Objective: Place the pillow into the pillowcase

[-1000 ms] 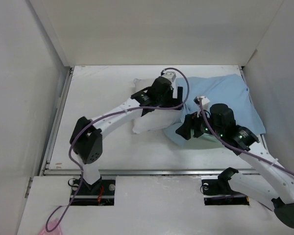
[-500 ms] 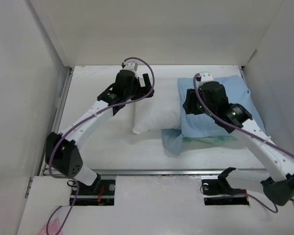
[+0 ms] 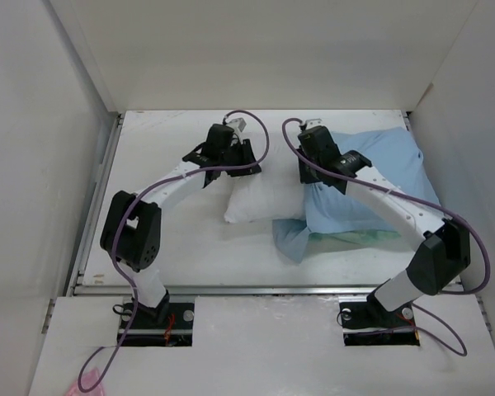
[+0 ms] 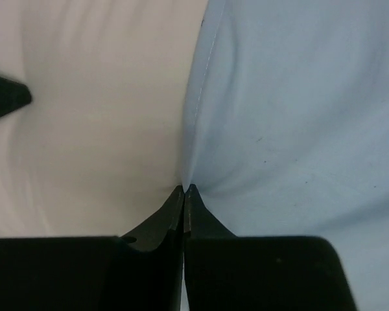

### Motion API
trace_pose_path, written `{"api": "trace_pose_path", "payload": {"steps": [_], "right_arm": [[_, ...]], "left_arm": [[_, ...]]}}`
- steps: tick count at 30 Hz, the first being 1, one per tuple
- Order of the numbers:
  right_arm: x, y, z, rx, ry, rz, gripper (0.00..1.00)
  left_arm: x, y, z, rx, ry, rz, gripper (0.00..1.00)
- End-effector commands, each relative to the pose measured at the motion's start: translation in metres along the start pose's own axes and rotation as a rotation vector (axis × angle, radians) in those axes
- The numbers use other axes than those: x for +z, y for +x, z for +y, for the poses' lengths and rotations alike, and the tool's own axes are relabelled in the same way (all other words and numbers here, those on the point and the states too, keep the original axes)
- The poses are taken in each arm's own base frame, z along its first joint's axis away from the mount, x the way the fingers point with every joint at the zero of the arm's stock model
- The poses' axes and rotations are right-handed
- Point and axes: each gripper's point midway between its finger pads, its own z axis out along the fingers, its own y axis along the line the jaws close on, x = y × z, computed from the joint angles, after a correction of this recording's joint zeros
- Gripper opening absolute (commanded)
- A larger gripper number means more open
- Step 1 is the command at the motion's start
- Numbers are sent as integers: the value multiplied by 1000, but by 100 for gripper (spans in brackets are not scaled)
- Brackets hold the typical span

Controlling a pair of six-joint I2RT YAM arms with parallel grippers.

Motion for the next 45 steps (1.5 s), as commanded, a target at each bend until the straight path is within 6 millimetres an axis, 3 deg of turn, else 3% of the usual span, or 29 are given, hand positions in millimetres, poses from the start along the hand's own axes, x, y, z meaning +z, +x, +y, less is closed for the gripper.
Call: {"api": "trace_pose_path", "payload": {"steps": [1,3,5,7,8,9,11,12,13,15,16,19,21,22,23,28,30,32,33,35,36,37,38,39,40,42,43,44,45], "right_arm": [[-10,-39,18,37,-82,-100,0],[-12,-48,33,25,-141,-124,0],[-29,-64,63,-5,-303,-158,0],[-32,-73,91,-56,-433,-173,0],[-43,-72,116,-80,-539,-168,0],[-53,-84,128,-102,-591,-194,0],[-48,-84,156,-146,-683,-176,0],[-69,-96,177,-176,-806,-198,0],[-64,-90,196,-196,-868,-166,0],[-80,-91,215,-248,-976,-159,0],[-90,-104,218,-253,-999,-193,0],[-101,-107,222,-319,-1053,-232,0],[-114,-109,224,-351,-1105,-263,0],[-129,-101,231,-372,-1205,-241,0],[-140,-110,232,-382,-1226,-280,0],[-161,-124,233,-450,-1310,-336,0],[-173,-127,228,-477,-1418,-357,0],[-153,-127,227,-451,-1384,-312,0],[-133,-134,221,-418,-1280,-306,0],[-108,-127,210,-387,-1173,-256,0],[-91,-127,198,-364,-1085,-246,0],[-68,-102,193,-346,-1040,-172,5],[-67,-105,182,-337,-988,-201,9],[-58,-99,175,-329,-936,-190,13],[-36,-81,161,-313,-835,-142,25],[-39,-77,146,-289,-759,-146,33],[-37,-75,138,-284,-719,-147,42],[-36,-68,133,-283,-699,-135,48],[-47,-71,127,-270,-681,-153,54]], "left_arm": [[13,22,-22,41,147,90,20],[16,26,-35,67,184,100,0],[16,27,-50,97,245,96,0],[10,36,-80,142,376,120,0],[7,39,-89,164,421,128,0],[5,43,-102,183,464,131,0],[-1,45,-115,202,498,134,0],[-9,40,-126,217,517,116,0],[-15,36,-137,234,540,98,0],[-23,30,-142,242,526,67,0],[-36,22,-147,254,530,25,0],[-59,16,-151,279,540,-27,0],[-65,13,-151,275,540,-56,0],[-68,13,-153,264,545,-61,0],[-71,11,-154,253,547,-77,0],[-92,10,-160,260,582,-100,0],[-110,12,-173,269,629,-119,0],[-116,12,-172,262,598,-138,0],[-121,13,-166,270,571,-152,0],[-117,16,-147,240,477,-160,0],[-115,18,-139,241,441,-165,7],[-112,30,-125,228,399,-143,21],[-105,33,-112,215,345,-141,40],[-101,40,-104,207,315,-124,44],[-99,47,-94,199,285,-107,49],[-99,51,-66,164,198,-80,67],[-100,49,-54,136,158,-85,100],[-109,46,-41,102,116,-97,100],[-112,44,-27,89,61,-117,100]]}}
